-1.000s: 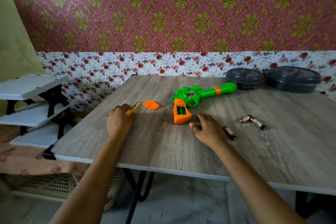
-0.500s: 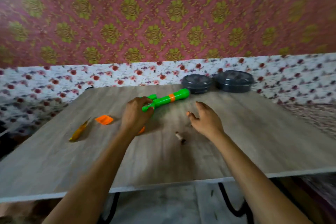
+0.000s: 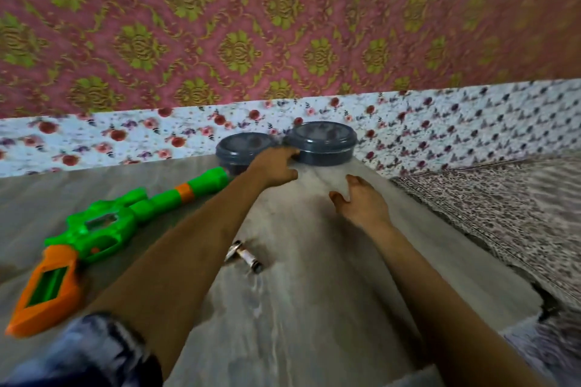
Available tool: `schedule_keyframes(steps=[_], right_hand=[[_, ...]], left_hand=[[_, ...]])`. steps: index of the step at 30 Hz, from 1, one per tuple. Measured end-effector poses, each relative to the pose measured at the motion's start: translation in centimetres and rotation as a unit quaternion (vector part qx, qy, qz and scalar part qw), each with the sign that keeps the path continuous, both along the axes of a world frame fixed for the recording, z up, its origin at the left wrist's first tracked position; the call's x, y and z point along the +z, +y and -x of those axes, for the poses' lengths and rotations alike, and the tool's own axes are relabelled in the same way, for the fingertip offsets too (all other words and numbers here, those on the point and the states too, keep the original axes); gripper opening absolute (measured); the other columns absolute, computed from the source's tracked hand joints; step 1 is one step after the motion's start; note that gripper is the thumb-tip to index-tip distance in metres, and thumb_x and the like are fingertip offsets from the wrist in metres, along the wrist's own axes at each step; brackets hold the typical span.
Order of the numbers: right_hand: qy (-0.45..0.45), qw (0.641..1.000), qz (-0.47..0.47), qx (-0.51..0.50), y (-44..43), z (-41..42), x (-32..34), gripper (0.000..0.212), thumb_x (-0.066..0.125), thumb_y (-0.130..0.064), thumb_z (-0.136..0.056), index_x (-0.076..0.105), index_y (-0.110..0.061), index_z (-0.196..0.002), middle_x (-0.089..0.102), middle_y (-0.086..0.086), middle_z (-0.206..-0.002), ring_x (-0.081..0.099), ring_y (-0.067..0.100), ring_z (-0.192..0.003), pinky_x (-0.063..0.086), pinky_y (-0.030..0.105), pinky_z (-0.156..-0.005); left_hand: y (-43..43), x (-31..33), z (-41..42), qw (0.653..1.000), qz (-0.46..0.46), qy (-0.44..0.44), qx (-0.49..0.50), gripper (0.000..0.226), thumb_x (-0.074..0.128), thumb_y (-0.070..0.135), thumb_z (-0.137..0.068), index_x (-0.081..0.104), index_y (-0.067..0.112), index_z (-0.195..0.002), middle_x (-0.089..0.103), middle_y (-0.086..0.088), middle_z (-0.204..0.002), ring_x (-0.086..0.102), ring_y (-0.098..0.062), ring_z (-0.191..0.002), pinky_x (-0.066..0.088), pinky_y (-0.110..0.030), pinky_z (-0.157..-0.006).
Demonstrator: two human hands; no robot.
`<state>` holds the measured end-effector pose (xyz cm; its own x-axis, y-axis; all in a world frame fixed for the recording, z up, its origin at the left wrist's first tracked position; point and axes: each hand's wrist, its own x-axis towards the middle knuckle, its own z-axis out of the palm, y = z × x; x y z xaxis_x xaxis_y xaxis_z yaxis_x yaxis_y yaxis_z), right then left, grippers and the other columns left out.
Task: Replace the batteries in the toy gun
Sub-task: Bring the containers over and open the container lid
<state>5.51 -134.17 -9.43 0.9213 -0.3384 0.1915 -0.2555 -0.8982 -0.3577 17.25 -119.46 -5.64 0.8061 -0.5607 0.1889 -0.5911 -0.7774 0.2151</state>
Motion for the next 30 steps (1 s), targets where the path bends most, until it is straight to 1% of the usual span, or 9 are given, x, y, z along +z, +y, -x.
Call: schedule_keyframes(steps=[6, 8, 10, 14, 17, 20, 23, 27, 30], right_hand=[[-0.01, 1.0, 0.018, -0.001, -2.6, -3.6, -0.7, 0.062, 0.041, -0.043, -0.094, 0.027, -0.006, -0.142, 0.037, 0.015, -0.145, 0.037, 0.029, -0.132, 0.033, 0.04, -0.107], [-0.005, 1.0, 0.022, 0.005, -3.1, -4.0, -1.2, 0.062, 0.04, -0.043, -0.094, 0.025, -0.008, -0.143, 0.035, 0.013, -0.147, 0.035, 0.028, -0.133, 0.031, 0.039, -0.109], [0.002, 1.0, 0.019, 0.007, -3.4, -4.2, -1.6, 0.062, 0.04, -0.044, -0.094, 0.025, -0.009, -0.143, 0.033, 0.011, -0.148, 0.034, 0.028, -0.134, 0.03, 0.039, -0.109], [0.009, 1.0, -0.015, 0.012, -3.5, -4.2, -2.2, 0.062, 0.041, -0.043, -0.094, 0.024, -0.01, -0.143, 0.033, 0.013, -0.146, 0.034, 0.029, -0.133, 0.031, 0.04, -0.108], [0.014, 0.999, -0.04, 0.014, -3.4, -3.7, -2.1, 0.063, 0.042, -0.042, -0.093, 0.024, -0.009, -0.143, 0.034, 0.015, -0.145, 0.032, 0.031, -0.133, 0.031, 0.042, -0.109], [0.01, 0.998, -0.06, 0.015, -3.3, -2.7, -1.7, 0.066, 0.043, -0.042, -0.092, 0.02, -0.008, -0.144, 0.031, 0.014, -0.147, 0.029, 0.031, -0.136, 0.028, 0.041, -0.11], [-0.005, 0.996, -0.091, 0.011, -3.0, -0.2, -1.1, 0.072, 0.045, -0.043, -0.092, 0.013, -0.01, -0.146, 0.027, 0.014, -0.15, 0.027, 0.031, -0.137, 0.028, 0.041, -0.111], [-0.027, 0.992, -0.119, 0.021, -2.0, 4.5, -1.2, 0.078, 0.05, -0.038, -0.091, 0.005, -0.008, -0.147, 0.018, 0.012, -0.154, 0.022, 0.03, -0.14, 0.024, 0.038, -0.112], [-0.017, 0.99, -0.129, 0.047, -1.6, 8.0, -2.2, 0.093, 0.06, -0.037, -0.083, -0.001, -0.012, -0.149, 0.008, 0.01, -0.156, 0.013, 0.03, -0.142, 0.02, 0.04, -0.114]], left_hand=[[-5.2, -0.3, -7.1, 0.999, -0.035, -0.017, -0.014, 0.071, 0.059, 0.021, -0.088, 0.023, 0.014, -0.149, 0.028, -0.011, -0.154, 0.035, -0.03, -0.136, 0.034, -0.039, -0.11], [-6.2, -0.4, -8.9, 0.998, -0.057, -0.033, -0.01, 0.07, 0.059, 0.024, -0.087, 0.026, 0.02, -0.149, 0.031, -0.01, -0.153, 0.037, -0.03, -0.135, 0.035, -0.042, -0.109], [-7.1, -0.5, -10.1, 0.995, -0.08, -0.056, -0.002, 0.065, 0.06, 0.027, -0.084, 0.034, 0.023, -0.144, 0.04, -0.01, -0.146, 0.044, -0.031, -0.128, 0.042, -0.045, -0.103], [-8.2, -1.1, -10.1, 0.997, -0.065, -0.048, -0.011, 0.042, 0.056, 0.023, -0.086, 0.049, 0.019, -0.128, 0.057, -0.013, -0.123, 0.055, -0.031, -0.107, 0.046, -0.037, -0.082], [-8.0, -1.2, -8.5, 0.999, -0.021, -0.038, -0.005, 0.039, 0.054, 0.019, -0.087, 0.054, 0.02, -0.126, 0.06, -0.013, -0.121, 0.056, -0.031, -0.105, 0.046, -0.035, -0.082], [-6.9, -0.9, -5.5, 0.999, -0.008, -0.045, -0.011, 0.047, 0.056, 0.021, -0.088, 0.051, 0.027, -0.134, 0.052, -0.007, -0.137, 0.051, -0.028, -0.12, 0.044, -0.036, -0.098], [-5.2, -0.9, -0.9, 0.998, -0.009, -0.045, -0.037, 0.045, 0.056, 0.022, -0.087, 0.053, 0.028, -0.131, 0.052, -0.002, -0.137, 0.049, -0.023, -0.123, 0.035, -0.041, -0.108], [-2.5, -1.3, 6.0, 0.997, 0.016, -0.037, -0.065, 0.045, 0.06, 0.02, -0.081, 0.058, 0.027, -0.126, 0.057, 0.0, -0.128, 0.052, -0.02, -0.117, 0.036, -0.043, -0.105], [-0.6, -1.2, 10.8, 0.994, 0.03, -0.036, -0.098, 0.044, 0.064, 0.021, -0.074, 0.063, 0.027, -0.117, 0.062, 0.003, -0.119, 0.054, -0.019, -0.112, 0.039, -0.044, -0.101]])
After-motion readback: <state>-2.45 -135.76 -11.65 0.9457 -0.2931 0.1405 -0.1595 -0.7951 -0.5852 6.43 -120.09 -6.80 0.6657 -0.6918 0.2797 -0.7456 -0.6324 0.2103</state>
